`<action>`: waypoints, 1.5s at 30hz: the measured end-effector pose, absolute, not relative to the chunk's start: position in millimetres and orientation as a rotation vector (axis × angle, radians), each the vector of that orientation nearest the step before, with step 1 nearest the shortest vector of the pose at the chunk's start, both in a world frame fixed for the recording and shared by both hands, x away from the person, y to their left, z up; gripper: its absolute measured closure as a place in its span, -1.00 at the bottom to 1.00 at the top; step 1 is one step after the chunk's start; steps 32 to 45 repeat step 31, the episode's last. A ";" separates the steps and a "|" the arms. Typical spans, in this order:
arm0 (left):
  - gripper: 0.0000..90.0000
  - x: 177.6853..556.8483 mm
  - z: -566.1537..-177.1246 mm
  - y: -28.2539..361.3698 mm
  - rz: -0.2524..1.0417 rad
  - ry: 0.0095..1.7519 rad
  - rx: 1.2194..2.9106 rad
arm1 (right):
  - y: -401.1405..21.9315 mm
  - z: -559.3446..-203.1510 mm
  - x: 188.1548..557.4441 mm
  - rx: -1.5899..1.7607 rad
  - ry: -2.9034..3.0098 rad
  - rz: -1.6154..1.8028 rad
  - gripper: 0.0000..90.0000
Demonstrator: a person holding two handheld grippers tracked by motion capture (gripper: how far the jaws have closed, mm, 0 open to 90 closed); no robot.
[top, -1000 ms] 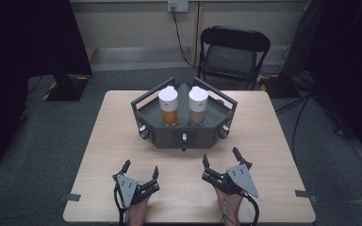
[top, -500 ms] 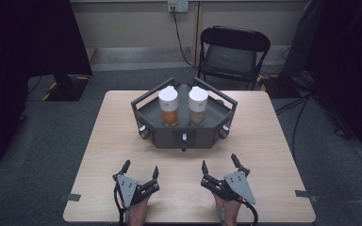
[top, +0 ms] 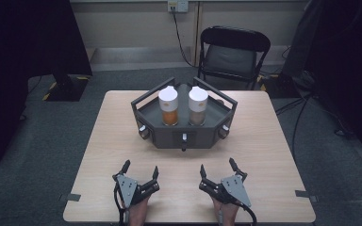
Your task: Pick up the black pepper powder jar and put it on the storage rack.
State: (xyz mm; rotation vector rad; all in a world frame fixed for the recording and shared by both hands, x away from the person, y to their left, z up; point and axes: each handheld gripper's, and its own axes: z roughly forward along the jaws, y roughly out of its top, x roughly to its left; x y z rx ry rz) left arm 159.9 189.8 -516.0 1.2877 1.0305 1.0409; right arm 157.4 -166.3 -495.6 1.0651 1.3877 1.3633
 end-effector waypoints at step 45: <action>-0.98 159.2 -516.0 189.5 1.043 1.031 1.287 | -165.9 -508.2 156.8 1.070 1.391 1.356 -1.00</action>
